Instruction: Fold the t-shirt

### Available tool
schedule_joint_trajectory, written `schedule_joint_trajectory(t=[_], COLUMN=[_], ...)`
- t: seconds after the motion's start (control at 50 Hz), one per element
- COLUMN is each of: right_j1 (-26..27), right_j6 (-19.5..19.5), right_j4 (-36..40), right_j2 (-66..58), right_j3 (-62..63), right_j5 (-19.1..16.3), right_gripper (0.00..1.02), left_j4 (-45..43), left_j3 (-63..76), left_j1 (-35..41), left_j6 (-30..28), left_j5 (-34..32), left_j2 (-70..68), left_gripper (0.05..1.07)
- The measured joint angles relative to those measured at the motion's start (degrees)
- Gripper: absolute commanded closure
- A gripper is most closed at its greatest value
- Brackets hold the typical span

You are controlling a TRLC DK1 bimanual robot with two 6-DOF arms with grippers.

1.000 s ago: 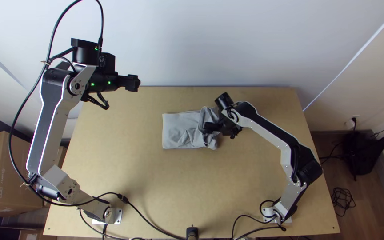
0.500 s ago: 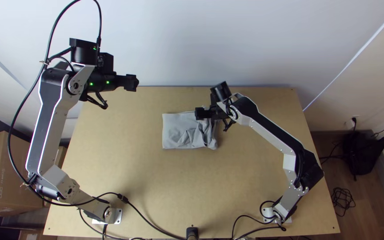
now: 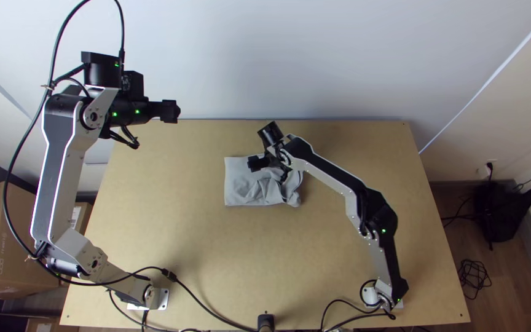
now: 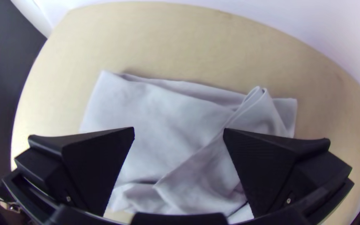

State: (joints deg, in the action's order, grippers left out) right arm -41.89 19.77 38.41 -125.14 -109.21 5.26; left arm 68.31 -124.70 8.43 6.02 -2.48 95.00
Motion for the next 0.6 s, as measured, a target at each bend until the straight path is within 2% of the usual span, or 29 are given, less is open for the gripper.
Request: schedule_joint_trajectory(t=[0.06, 0.16, 0.3, 0.4, 0.6], right_j1=[-0.31, -0.48, -0.48, -0.35, 0.48], right_j6=[-1.27, -3.39, -4.87, -5.18, -5.05], right_j4=[-0.04, -0.04, -0.15, -0.24, -1.29], right_j2=[-1.46, -2.43, -2.56, -2.47, 2.45], right_j3=[-0.61, -0.61, 1.18, 4.5, 13.0], right_j5=[6.03, 14.08, 21.66, 25.18, 26.88], right_gripper=[0.04, 0.04, 0.04, 0.04, 0.04], left_j4=[0.0, 0.24, 0.22, 0.2, 0.17], left_j3=[0.0, 0.0, 0.0, 0.0, 0.0], left_j1=[-0.39, -1.03, -1.46, -1.6, -1.6], left_j6=[0.0, 0.0, -0.02, 0.0, 0.0], left_j5=[0.0, 0.02, 0.02, 0.0, 0.0], left_j2=[-0.04, -0.22, -0.26, -0.26, -0.26], left_gripper=[0.1, 0.1, 0.1, 0.1, 0.1])
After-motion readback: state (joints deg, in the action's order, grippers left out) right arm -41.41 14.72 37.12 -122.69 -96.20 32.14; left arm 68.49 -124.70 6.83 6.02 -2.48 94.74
